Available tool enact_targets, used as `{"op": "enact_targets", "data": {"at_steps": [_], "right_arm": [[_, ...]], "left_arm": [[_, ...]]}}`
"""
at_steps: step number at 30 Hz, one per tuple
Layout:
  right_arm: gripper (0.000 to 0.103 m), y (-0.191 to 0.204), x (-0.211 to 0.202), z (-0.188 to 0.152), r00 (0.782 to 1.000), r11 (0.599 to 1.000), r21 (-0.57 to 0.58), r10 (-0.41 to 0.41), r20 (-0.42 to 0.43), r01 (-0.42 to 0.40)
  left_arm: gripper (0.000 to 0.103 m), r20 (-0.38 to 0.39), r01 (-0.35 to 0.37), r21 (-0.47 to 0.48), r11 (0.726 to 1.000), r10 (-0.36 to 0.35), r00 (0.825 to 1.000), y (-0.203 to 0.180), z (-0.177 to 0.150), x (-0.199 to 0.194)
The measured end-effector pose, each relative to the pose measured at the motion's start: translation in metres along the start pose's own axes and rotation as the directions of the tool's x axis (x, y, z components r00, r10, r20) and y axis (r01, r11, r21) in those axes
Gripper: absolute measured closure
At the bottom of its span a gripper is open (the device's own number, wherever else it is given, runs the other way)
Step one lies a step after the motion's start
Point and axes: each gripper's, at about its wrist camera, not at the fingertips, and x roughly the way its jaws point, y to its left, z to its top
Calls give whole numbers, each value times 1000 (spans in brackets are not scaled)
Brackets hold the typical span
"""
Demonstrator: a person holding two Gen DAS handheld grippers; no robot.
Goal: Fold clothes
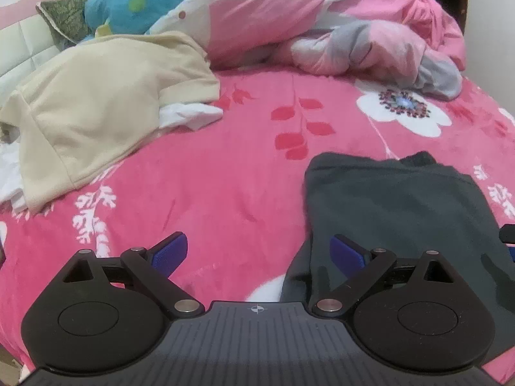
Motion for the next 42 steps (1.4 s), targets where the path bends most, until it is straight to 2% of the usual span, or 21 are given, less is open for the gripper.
{"op": "enact_targets", "data": {"at_steps": [7, 20, 21, 23, 25, 27, 28, 31, 33, 36, 38, 40, 42], "right_arm": [[25, -2, 11, 4, 999, 999, 21, 49, -14, -49], [24, -1, 9, 8, 998, 998, 17, 59, -4, -59], [24, 1, 3, 8, 999, 999, 0, 49, 15, -49], [24, 0, -10, 7, 998, 999, -25, 26, 60, -25], [23, -6, -21, 7, 996, 999, -33, 4, 94, -1], [23, -17, -20, 7, 997, 1000, -10, -13, 82, 14], [23, -23, -16, 7, 997, 1000, 5, -8, 71, 8], [18, -31, -7, 11, 997, 998, 18, 51, 57, -52], [18, -30, 2, 17, 995, 995, 10, 96, 36, -97], [18, -24, 20, 26, 989, 989, -12, 150, -5, -150], [19, -18, 33, 33, 983, 982, -34, 183, -37, -184], [23, -13, 47, 40, 976, 975, -58, 211, -57, -214], [31, -7, 61, 47, 969, 968, -78, 232, -88, -239]], "left_arm": [[7, -25, 7, 6, 1000, -7, 1000, -2, -1, 7], [7, -56, 29, 25, 999, -28, 998, -4, -3, 16], [7, -52, 44, 23, 999, -42, 998, -3, -3, 16], [7, -27, 117, 3, 993, -117, 993, 5, -4, 13], [7, -12, 251, -34, 967, -252, 968, 15, -4, 12], [6, -16, 373, -58, 926, -374, 927, 21, -3, 16], [6, -19, 421, -68, 905, -423, 906, 23, -2, 19], [8, -44, 507, -49, 860, -509, 860, 18, 4, 35], [9, -62, 537, -43, 842, -539, 840, 13, 7, 47], [23, -89, 567, -58, 822, -570, 817, 6, 12, 66], [24, -108, 588, -82, 805, -593, 798, 4, 16, 79], [28, -126, 605, -98, 790, -613, 780, 3, 19, 90], [29, -136, 620, -110, 777, -630, 765, 2, 23, 101]]}}
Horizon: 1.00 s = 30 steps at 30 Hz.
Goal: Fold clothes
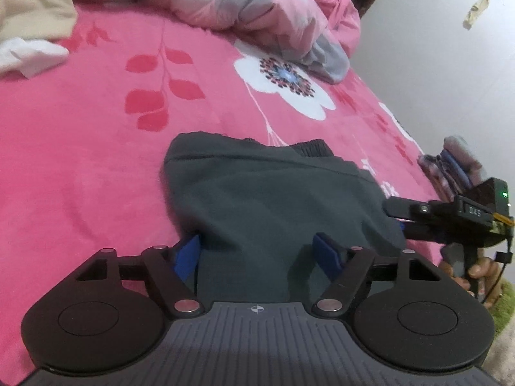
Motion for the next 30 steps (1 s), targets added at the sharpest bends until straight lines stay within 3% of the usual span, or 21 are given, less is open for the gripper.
{"op": "enact_targets", "data": {"at_steps": [4, 8, 12, 14, 16, 22, 30], "right_arm": [[39, 3, 28, 17, 997, 998, -41, 46, -61, -48], [60, 5, 46, 24, 993, 995, -63, 67, -101, -74], [82, 8, 39, 22, 996, 995, -63, 76, -52, -80], [87, 12, 31, 19, 996, 994, -65, 87, -11, -87], [89, 20, 23, 17, 996, 992, -90, 90, 25, -88], [92, 53, -1, 5, 989, 984, -167, 79, 128, -58], [94, 100, -51, -16, 956, 962, -272, 107, 274, -29]], "left_arm": [[30, -3, 48, -31, 998, -48, 999, 13, 12, 12], [36, 4, 101, -96, 990, -101, 995, 26, 20, 21], [58, 21, 107, -111, 988, -105, 994, 28, 19, 22], [66, 25, 111, -103, 988, -109, 994, 26, 20, 22], [76, 43, 116, -94, 989, -112, 993, 21, 19, 18], [90, 94, 129, -67, 989, -123, 988, 3, 18, 6], [93, 203, 183, -15, 983, -177, 963, -41, 29, -24]]}}
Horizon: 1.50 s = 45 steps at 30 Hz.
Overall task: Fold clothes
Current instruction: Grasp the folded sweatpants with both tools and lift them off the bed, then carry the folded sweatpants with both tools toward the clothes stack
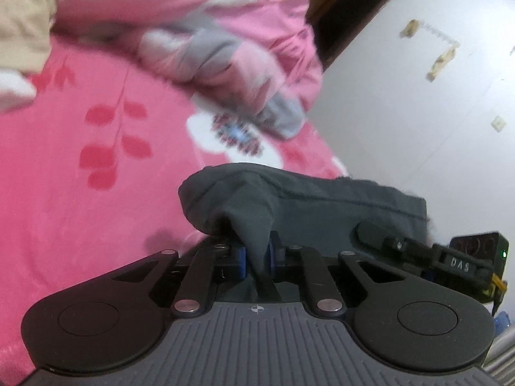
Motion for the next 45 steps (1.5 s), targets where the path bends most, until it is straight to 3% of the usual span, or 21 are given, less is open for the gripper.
{"op": "enact_targets", "data": {"at_steps": [7, 12, 20, 29, 32, 37, 43, 45], "right_arm": [[94, 28, -46, 21, 987, 993, -114, 4, 161, 15], [94, 31, -87, 46, 949, 983, -166, -29, 313, 84], [94, 21, -161, 98, 828, 938, -201, -133, 544, 283], [94, -21, -256, 161, 646, 906, -108, -204, 735, 409], [94, -42, -284, 176, 601, 910, -63, -217, 769, 410], [94, -88, -316, 191, 549, 922, 19, -246, 799, 386], [94, -161, -342, 183, 504, 934, 160, -310, 806, 319], [94, -191, -345, 180, 495, 932, 217, -341, 799, 291]], "left_arm": [[93, 98, 56, 61, 997, -62, 993, -51, 15, -14], [93, 152, 109, 116, 987, -126, 980, -98, 39, 10], [93, 177, 218, 245, 945, -264, 948, -203, 91, 91], [93, 110, 379, 400, 834, -455, 884, -332, 114, 191], [93, 73, 411, 422, 808, -482, 873, -359, 113, 223], [93, -4, 445, 434, 783, -492, 870, -387, 105, 277], [93, -97, 486, 444, 753, -499, 861, -420, 96, 342], [93, -123, 486, 432, 760, -484, 866, -422, 94, 362]]}}
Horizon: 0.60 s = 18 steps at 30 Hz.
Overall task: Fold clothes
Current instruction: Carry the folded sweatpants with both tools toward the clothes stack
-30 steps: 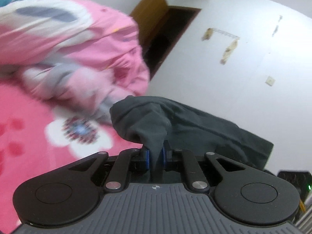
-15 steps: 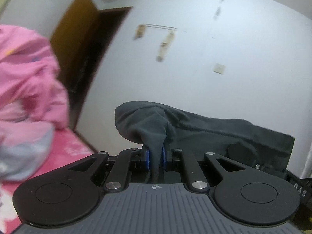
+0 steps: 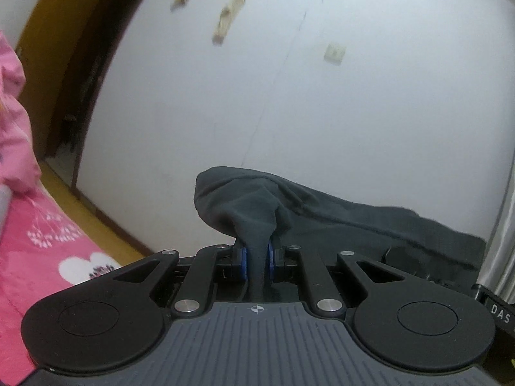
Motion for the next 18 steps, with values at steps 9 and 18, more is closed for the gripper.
{"op": "enact_targets", "data": {"at_steps": [9, 18], "right_arm": [[94, -141, 27, 3, 977, 954, 209, -206, -59, 214], [78, -192, 17, -14, 960, 904, 322, -260, -109, 281]], "left_arm": [[68, -149, -55, -96, 994, 41, 988, 50, -22, 73], [60, -174, -132, -188, 973, 99, 980, 94, -29, 47]]}}
